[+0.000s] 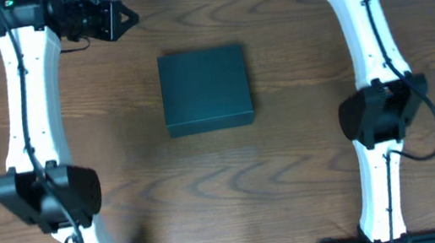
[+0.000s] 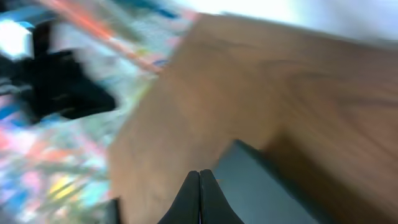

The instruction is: Pack container

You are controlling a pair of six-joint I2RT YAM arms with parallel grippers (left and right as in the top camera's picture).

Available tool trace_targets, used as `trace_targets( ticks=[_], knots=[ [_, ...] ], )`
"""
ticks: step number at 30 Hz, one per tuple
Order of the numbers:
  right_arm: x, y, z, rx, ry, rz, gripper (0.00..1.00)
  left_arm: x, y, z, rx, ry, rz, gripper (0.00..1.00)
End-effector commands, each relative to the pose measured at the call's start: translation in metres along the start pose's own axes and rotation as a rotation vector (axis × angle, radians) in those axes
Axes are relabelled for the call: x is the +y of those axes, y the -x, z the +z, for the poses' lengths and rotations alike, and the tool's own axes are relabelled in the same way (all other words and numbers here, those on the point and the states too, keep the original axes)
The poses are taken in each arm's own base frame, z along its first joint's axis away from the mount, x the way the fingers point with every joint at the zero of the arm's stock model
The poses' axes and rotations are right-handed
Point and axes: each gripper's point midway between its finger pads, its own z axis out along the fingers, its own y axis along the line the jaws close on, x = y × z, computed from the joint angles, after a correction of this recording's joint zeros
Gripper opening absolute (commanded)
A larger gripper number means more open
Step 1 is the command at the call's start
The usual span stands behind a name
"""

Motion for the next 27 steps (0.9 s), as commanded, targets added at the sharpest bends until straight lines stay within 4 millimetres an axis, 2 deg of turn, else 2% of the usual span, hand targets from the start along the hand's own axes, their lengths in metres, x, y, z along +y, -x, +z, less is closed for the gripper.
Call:
trace_targets(
  ticks=[1,5,7,8,10,13,14,16,19,24,27],
  knots=[
    [0.008,0.014,-0.031,-0.052,-0.392,-0.087,0.02,-0.013,0.013,-0.038,-0.047,0.102,0.146,0.06],
    [0.03,0.02,-0.061,-0.099,-0.681,-0.163,0.02,-0.033,0.032,-0.073,-0.144,0.16,0.254,0.06],
    [0.056,0.034,-0.076,-0.162,-0.769,-0.264,0.02,-0.045,0.044,-0.09,-0.208,0.173,0.276,0.06],
    [0.073,0.042,-0.08,-0.201,-0.785,-0.32,0.02,-0.05,0.051,-0.099,-0.245,0.18,0.26,0.05],
    [0.119,0.066,-0.088,-0.314,-0.776,-0.473,0.01,-0.063,0.066,-0.12,-0.333,0.189,0.224,0.06],
    [0.171,0.09,-0.094,-0.449,-0.724,-0.614,0.01,-0.081,0.083,-0.143,-0.434,0.192,0.211,0.06],
    [0.185,0.097,-0.096,-0.491,-0.707,-0.644,0.02,-0.088,0.089,-0.15,-0.47,0.189,0.216,0.06],
    [0.198,0.102,-0.099,-0.533,-0.689,-0.664,0.02,-0.102,0.096,-0.161,-0.515,0.184,0.246,0.06],
    [0.198,0.092,-0.103,-0.497,-0.694,-0.649,0.01,-0.12,0.085,-0.163,-0.49,0.19,0.247,0.06],
    [0.193,0.028,-0.127,-0.343,-0.688,-0.579,0.02,-0.148,0.042,-0.169,-0.451,0.33,0.319,0.06],
    [0.192,-0.004,-0.145,-0.344,-0.709,-0.585,0.01,-0.162,0.015,-0.172,-0.503,0.394,0.348,0.06]
  ],
)
